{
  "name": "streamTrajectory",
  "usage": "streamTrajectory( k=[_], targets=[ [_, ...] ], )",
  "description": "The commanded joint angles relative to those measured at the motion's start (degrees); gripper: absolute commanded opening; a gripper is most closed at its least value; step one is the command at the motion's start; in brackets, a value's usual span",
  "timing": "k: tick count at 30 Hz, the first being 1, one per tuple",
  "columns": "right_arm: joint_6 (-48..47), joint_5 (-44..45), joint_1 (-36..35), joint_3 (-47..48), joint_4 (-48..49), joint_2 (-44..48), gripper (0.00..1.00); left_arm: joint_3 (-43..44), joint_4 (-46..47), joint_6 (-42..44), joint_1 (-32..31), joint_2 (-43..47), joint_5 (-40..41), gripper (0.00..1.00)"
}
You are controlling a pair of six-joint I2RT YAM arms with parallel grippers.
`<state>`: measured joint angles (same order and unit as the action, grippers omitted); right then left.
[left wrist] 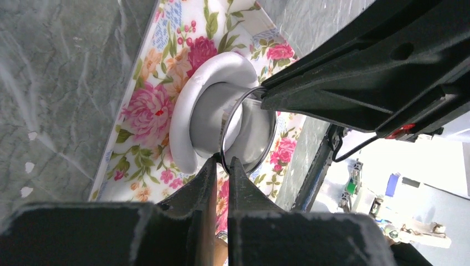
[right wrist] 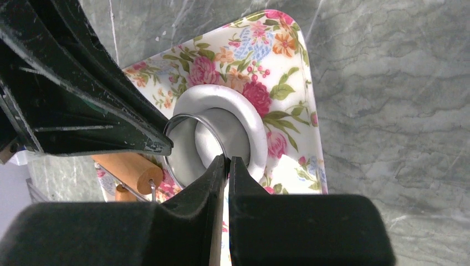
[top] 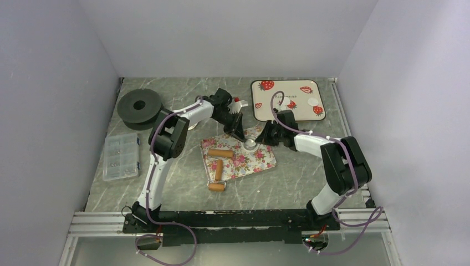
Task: Roll out the dumpling wrappers from the dough
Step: Press the dumpling wrapper on the work surface.
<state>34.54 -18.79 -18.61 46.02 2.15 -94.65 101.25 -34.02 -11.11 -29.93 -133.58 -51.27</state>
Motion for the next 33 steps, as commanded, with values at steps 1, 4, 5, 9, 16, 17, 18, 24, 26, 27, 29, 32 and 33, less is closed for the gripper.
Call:
streamTrajectory(
  k=[1, 4, 5, 9, 16, 17, 18, 24, 26, 27, 29, 32, 33],
  targets=[
    [-0.6, 7.0, -3.0, -7.6, -8.1, 2.5, 0.00, 2.2, -8.5, 6.6, -1.4, -7.0, 6.9, 0.00],
    [2.7, 5.9, -5.3, -11.9, -6.1, 6.3, 0.00, 5.0, -9.9, 6.8, -0.2, -8.0, 6.3, 0.00],
    [3.5, 5.3, -5.4, -12.6, -5.0, 6.6, 0.00, 5.3, -10.7, 7.2, -0.1, -8.0, 5.9, 0.00],
    [2.1, 5.1, -4.2, -8.7, -4.8, 3.6, 0.00, 1.2, -12.1, 9.0, -0.6, -5.2, 5.4, 0.00],
    [-4.3, 6.0, -1.4, 0.2, -9.8, -0.4, 0.00, -2.6, -13.9, 14.2, -4.0, -2.0, 6.8, 0.00],
    [-3.9, 6.0, -1.7, -1.0, -9.7, 0.4, 0.00, -1.7, -14.2, 14.3, -3.7, -2.7, 6.6, 0.00],
    [-3.4, 6.5, -2.5, -2.9, -9.4, 1.4, 0.00, -0.2, -14.4, 14.5, -2.9, -3.5, 6.9, 0.00],
    [2.7, 4.5, -5.4, -14.4, -2.7, 5.8, 0.00, 4.8, -15.6, 15.8, -0.1, -5.3, 8.5, 0.00],
    [1.0, 5.0, -3.9, -11.7, -3.5, 3.8, 0.00, 2.9, -16.0, 16.5, -0.6, -4.3, 6.7, 0.00],
    [-0.2, 4.8, -3.3, -9.4, -4.2, 2.6, 0.00, 1.9, -16.7, 17.4, -1.2, -3.8, 5.9, 0.00],
    [-2.1, 4.4, -1.9, -5.3, -5.5, 0.4, 0.00, 0.1, -18.3, 19.5, -2.7, -3.1, 5.8, 0.00],
    [-3.7, 4.4, -1.1, -2.7, -8.1, -0.1, 0.00, -0.1, -18.9, 21.1, -4.3, -3.4, 5.8, 0.00],
    [-3.5, 4.9, -1.2, -3.9, -8.4, 0.9, 0.00, 1.6, -19.3, 21.0, -4.2, -4.3, 5.5, 0.00]
  ],
)
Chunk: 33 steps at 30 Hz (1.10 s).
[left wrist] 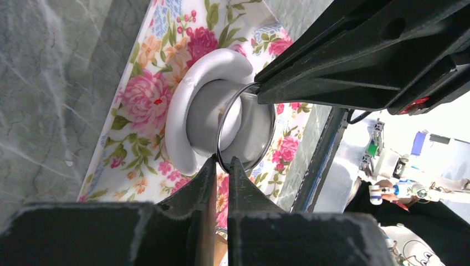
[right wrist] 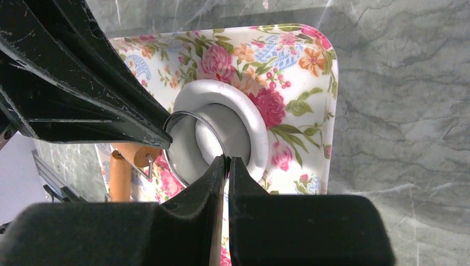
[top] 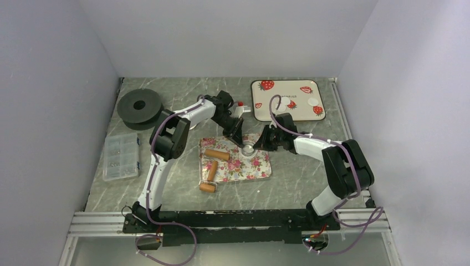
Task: Roll out the dumpling wrappers from the dough
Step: Press the dumpling wrapper on the work surface.
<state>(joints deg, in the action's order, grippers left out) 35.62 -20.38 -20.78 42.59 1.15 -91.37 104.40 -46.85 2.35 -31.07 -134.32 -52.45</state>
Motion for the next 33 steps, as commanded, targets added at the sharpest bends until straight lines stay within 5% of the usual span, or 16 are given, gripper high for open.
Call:
streamTrajectory(
  k=[1, 7, 16, 25, 33],
  targets=[
    [-4.1, 7.0, 0.6, -2.4, -7.3, -1.0, 0.00, 0.9, -6.9, 7.3, -2.5, -4.7, 6.9, 0.00],
    [2.5, 6.9, -5.4, -12.5, -2.8, 4.3, 0.00, 9.4, -9.1, 7.2, 0.4, -7.9, 9.7, 0.00],
    [-7.1, 7.0, 1.8, 3.0, -9.1, -3.5, 0.00, -4.8, -7.2, 11.3, -3.3, -0.6, 7.5, 0.00],
    [3.9, 6.2, -5.9, -15.3, -1.5, 5.8, 0.00, 7.5, -8.3, 12.5, -2.1, -6.2, 13.7, 0.00],
    [-6.8, 6.3, 0.4, 2.5, -8.9, -4.4, 0.00, -1.9, -6.3, 13.4, -3.6, 0.2, 13.9, 0.00]
  ],
)
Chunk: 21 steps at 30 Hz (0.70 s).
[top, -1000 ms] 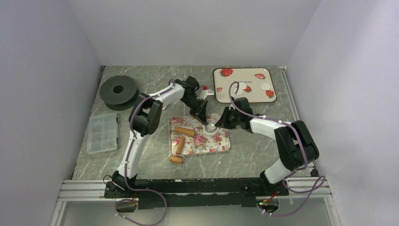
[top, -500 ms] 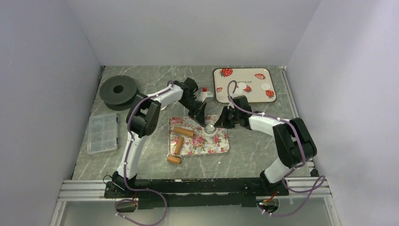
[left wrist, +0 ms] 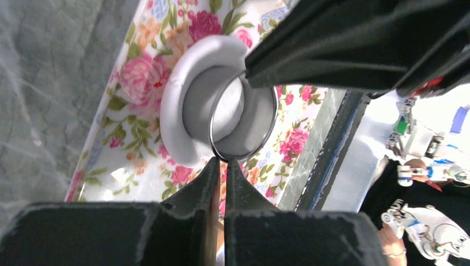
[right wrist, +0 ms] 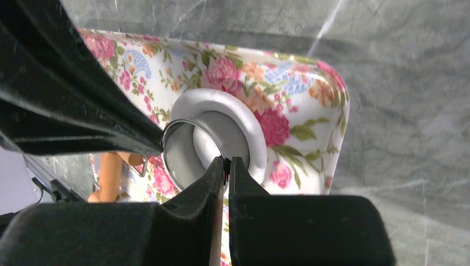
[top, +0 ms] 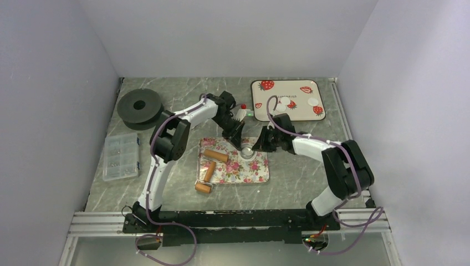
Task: Roll out the dumpling wrappers from the dough
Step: Press the dumpling wrapper on the work surface.
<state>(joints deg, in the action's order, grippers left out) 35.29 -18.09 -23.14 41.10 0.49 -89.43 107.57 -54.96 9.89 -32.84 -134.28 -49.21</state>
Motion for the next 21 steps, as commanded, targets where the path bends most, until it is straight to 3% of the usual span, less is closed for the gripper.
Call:
streamTrajectory(
  k=[1, 8, 16, 21],
  targets=[
    [-7.0, 5.2, 2.7, 4.0, -8.9, -5.6, 0.00, -4.7, 1.8, 5.7, -1.8, 0.0, 10.5, 0.00],
    [0.4, 4.9, -0.8, -9.8, -4.3, 5.0, 0.00, 3.0, -1.0, 5.5, -2.0, -4.3, 9.0, 0.00],
    [-2.3, 5.5, -0.9, -0.4, -8.3, 2.6, 0.00, 4.8, 0.0, 4.5, -2.0, -0.8, 7.2, 0.07],
    [-2.1, 5.5, -0.9, 0.1, -7.8, 2.4, 0.00, 5.4, 0.1, 3.7, -2.9, -2.3, 6.7, 0.10]
  ],
)
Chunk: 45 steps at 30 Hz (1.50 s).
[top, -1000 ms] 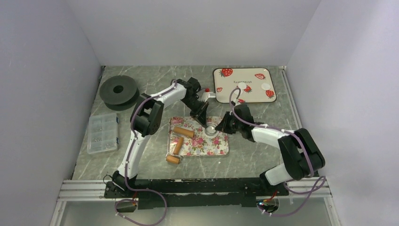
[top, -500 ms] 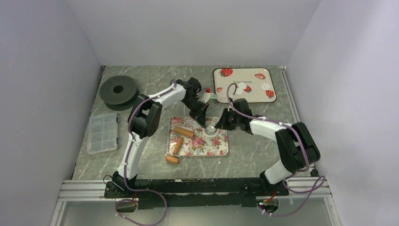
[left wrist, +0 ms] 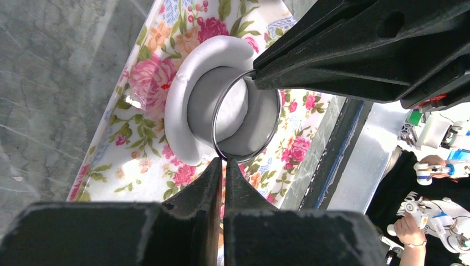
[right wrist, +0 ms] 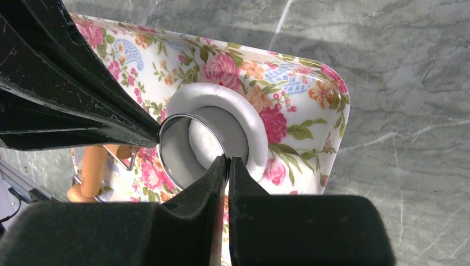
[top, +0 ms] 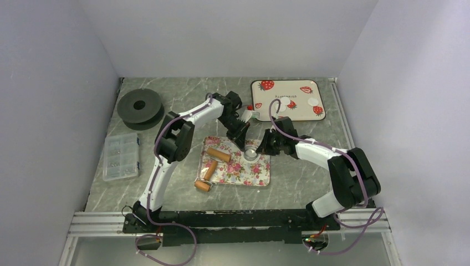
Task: Roll out the dumpling wrappers from the dough
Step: Press the dumpling wrapper on the work surface.
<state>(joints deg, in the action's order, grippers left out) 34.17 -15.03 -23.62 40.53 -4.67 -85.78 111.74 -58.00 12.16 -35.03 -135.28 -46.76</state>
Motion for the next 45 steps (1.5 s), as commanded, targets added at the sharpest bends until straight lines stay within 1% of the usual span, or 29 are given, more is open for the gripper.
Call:
streamTrajectory(
  k=[1, 6, 9, 15, 17, 21, 22, 27, 29, 31, 33, 37, 40, 42, 45],
  targets=[
    [-0.7, 2.3, -0.5, 0.5, -2.3, -1.3, 0.00, 1.4, 3.4, 1.2, -1.0, -1.8, 4.2, 0.10],
    [1.0, 2.5, -0.7, -0.6, -0.7, -0.9, 0.00, 4.0, 3.3, -0.6, -1.3, -2.4, 2.3, 0.11],
    [0.3, 2.9, -0.9, 0.1, -1.2, -0.9, 0.00, 2.1, 6.3, -1.7, -1.5, -0.4, 3.4, 0.14],
    [-0.2, 3.4, -1.1, 0.8, -1.8, -0.9, 0.00, 1.6, 5.2, -1.4, -3.0, -1.4, 4.1, 0.15],
    [-0.1, 3.6, -1.1, 0.5, -1.7, -0.7, 0.00, 0.9, 4.7, -1.0, -3.2, -1.6, 5.5, 0.13],
    [0.5, 3.6, -1.1, -1.6, -1.0, -0.1, 0.00, -2.0, 4.9, 0.2, -3.3, -1.7, 9.4, 0.01],
    [0.7, 3.4, -1.1, -2.5, -0.8, 0.3, 0.00, -2.7, 5.0, 0.5, -3.4, -1.7, 9.9, 0.00],
    [3.3, 2.6, -2.1, -7.6, 0.9, 3.0, 0.00, -3.9, 5.0, 2.1, -4.1, -2.2, 11.2, 0.00],
    [4.7, 2.1, -3.7, -7.9, 2.5, 2.5, 0.00, -1.7, 4.9, 2.6, -4.0, -3.0, 12.8, 0.00],
    [5.0, 0.8, -4.3, -6.8, 3.6, 0.1, 0.00, 0.3, 3.8, 3.2, -4.1, -3.6, 14.3, 0.00],
    [3.2, 1.5, -3.0, -4.5, 3.0, -2.2, 0.00, -0.2, 2.7, 4.1, -4.4, -3.0, 14.7, 0.00],
    [-1.5, 2.5, 3.4, 1.6, 0.9, -5.4, 0.00, -6.2, 1.5, 5.5, -7.1, -0.1, 12.3, 0.00],
    [-3.4, 3.5, 4.6, 4.0, -0.5, -5.9, 0.00, -8.1, 0.9, 6.8, -8.9, 0.4, 9.9, 0.00],
    [-2.8, 2.8, 3.7, 2.1, -0.2, -5.3, 0.00, -7.3, 1.9, 6.2, -8.1, -0.3, 9.7, 0.00],
    [0.6, 3.6, -0.6, -3.6, 0.7, -3.0, 0.00, -3.0, 2.3, 6.3, -5.7, -3.2, 13.0, 0.00]
  ],
)
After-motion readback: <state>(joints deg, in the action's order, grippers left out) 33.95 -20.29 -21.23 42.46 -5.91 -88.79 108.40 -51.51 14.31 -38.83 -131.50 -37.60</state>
